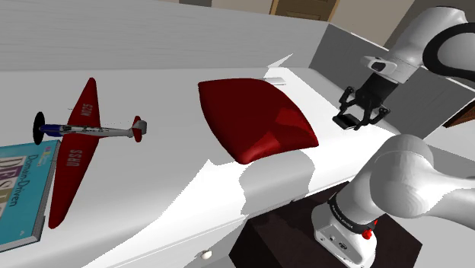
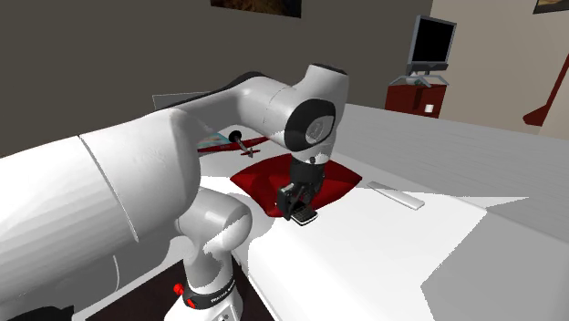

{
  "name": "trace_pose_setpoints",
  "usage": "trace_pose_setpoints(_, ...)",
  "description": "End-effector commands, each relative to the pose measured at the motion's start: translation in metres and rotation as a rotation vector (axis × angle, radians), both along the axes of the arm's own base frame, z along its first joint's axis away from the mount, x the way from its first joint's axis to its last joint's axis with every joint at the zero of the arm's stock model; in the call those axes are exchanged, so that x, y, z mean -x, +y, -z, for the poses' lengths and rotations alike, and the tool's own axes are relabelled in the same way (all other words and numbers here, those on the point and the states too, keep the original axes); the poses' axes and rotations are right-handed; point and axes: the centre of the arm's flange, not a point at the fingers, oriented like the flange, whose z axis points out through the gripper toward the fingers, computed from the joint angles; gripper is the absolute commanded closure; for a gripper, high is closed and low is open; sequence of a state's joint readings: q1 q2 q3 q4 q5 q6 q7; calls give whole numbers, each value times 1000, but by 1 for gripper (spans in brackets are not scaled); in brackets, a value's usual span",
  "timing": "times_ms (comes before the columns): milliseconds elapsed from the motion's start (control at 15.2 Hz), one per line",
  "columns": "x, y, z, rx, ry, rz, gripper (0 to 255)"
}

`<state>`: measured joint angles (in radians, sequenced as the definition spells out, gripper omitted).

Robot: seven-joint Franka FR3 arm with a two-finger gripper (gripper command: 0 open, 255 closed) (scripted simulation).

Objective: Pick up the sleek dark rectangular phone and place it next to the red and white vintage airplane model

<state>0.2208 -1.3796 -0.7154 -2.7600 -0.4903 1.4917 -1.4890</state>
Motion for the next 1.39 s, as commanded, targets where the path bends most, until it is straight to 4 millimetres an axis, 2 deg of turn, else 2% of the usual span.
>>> trace_pose_setpoints(0,-1,-1,-12,0,0,0,255)
trace_pose_setpoints(594,-1,-1,-57,0,0,0,255)
trace_pose_setpoints(1320,-44,138,-57,0,0,0,255)
